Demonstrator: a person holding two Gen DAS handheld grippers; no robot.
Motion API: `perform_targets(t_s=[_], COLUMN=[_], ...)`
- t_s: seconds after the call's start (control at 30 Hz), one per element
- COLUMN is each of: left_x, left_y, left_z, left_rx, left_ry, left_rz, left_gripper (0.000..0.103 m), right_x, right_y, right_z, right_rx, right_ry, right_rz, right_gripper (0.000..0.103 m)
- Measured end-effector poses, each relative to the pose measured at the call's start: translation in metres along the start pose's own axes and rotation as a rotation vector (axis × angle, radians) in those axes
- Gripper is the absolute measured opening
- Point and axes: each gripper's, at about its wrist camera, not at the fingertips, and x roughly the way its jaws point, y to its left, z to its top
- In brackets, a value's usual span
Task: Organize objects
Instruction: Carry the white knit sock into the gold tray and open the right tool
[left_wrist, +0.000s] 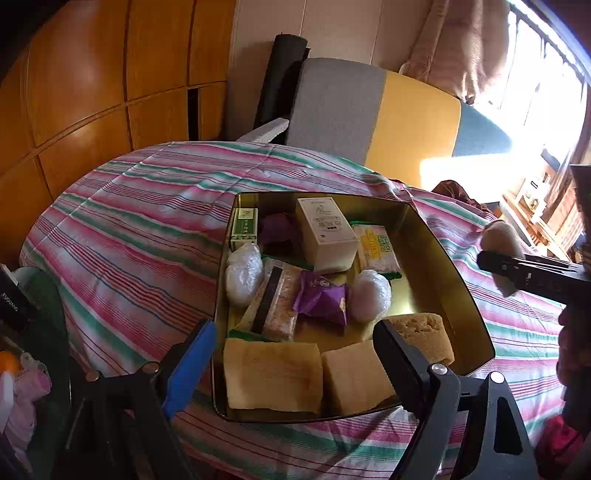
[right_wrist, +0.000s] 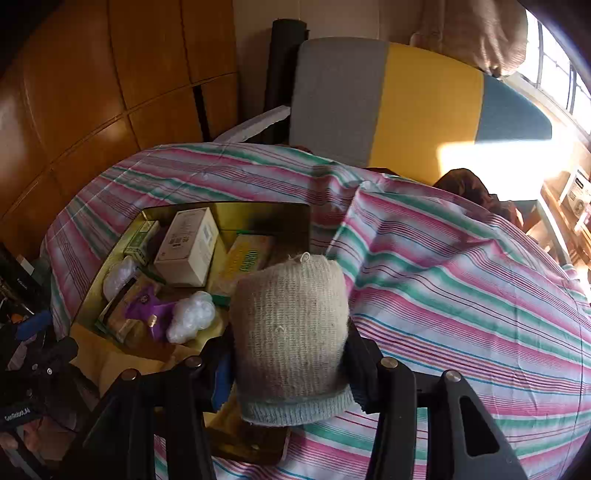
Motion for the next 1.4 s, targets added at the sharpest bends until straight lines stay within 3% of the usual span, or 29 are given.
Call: perform_targets(t_s=[0.23,0.5,0.9,1.07,1.4], left_x=[0.0,0.005,-0.004,-0.01,-0.023], left_y=[0.016,0.02,0.016,0.012,0.004], left_z=[-0.002,-0.004,-0.001,-0.001,-0.005], left_rx=[-0.03,-0.032,-0.021,-0.004,0.011], left_ry=[-0.005,0.004,-0.033,-0.05,-0.066], left_rz=[0.027,0.051,0.094,0.112,0.167], left_gripper=[0.089,0.093,0.1,0.103,0.103], right_x=[0.062,0.096,0.067,0.045,-0.001], right_y=[0.035,0.035,0.037,0.042,0.048], right_z=[0.008,-0.007,-0.013,-0.017,-0.042], right_rx=[-0.057,-0.058,-0.03,0.002,0.081], right_ry=[0.095,0.189,0.097,0.022,-0.094], right_rz=[-0.01,-0.04,-0.02,-0.026,-0.097], right_gripper=[0.051,0.052,0.053,0.06,0.06])
